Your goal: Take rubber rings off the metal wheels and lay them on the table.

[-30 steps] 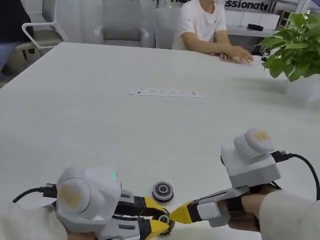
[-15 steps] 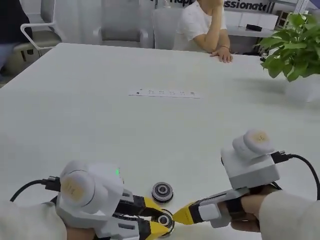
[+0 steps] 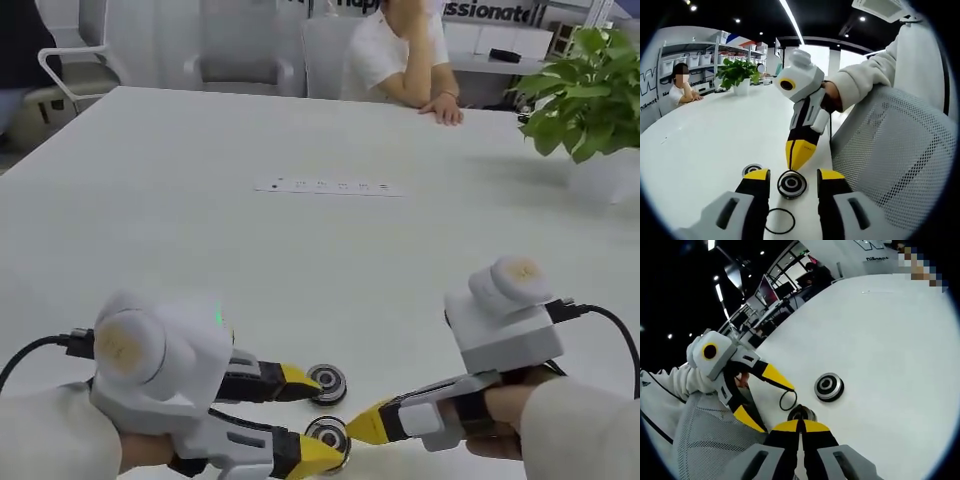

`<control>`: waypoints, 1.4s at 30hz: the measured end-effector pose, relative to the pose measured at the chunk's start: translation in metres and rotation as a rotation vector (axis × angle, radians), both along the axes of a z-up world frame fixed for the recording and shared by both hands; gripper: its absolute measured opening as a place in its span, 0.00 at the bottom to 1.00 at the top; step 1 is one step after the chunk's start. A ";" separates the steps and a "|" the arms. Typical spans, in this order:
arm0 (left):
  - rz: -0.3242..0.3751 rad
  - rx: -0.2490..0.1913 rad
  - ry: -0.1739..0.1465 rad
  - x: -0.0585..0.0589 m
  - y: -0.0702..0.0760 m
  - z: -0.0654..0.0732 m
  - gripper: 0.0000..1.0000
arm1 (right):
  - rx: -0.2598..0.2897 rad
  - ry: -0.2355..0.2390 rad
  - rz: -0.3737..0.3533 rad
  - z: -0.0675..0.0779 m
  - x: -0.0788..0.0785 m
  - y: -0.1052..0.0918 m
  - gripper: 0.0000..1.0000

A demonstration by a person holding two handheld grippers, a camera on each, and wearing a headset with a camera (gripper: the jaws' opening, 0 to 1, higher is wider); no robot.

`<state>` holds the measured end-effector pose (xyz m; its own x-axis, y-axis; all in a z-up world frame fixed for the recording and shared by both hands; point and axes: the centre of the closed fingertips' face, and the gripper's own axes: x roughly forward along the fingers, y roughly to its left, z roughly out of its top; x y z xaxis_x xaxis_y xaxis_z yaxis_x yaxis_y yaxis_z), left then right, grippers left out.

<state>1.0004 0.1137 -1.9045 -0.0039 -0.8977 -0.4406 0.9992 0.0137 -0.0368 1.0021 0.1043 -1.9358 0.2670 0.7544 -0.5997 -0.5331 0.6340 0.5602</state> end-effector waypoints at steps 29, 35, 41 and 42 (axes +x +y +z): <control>0.041 0.010 -0.083 0.011 0.044 0.041 0.60 | 0.056 -0.055 -0.031 0.021 0.008 0.001 0.00; 0.104 0.005 -0.061 0.017 0.061 0.044 0.64 | 0.070 -0.067 -0.052 0.025 0.012 -0.001 0.00; 0.175 -0.032 -0.048 0.025 0.078 0.051 0.66 | 0.081 -0.073 -0.064 0.028 0.013 -0.001 0.00; 0.191 -0.039 -0.047 0.027 0.081 0.052 0.68 | 0.082 -0.074 -0.065 0.028 0.014 -0.001 0.00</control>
<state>1.0273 0.1952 -1.8522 0.1876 -0.8967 -0.4009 0.9793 0.2025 0.0052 1.0157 0.1031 -1.9076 0.3579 0.7800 -0.5133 -0.5341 0.6219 0.5727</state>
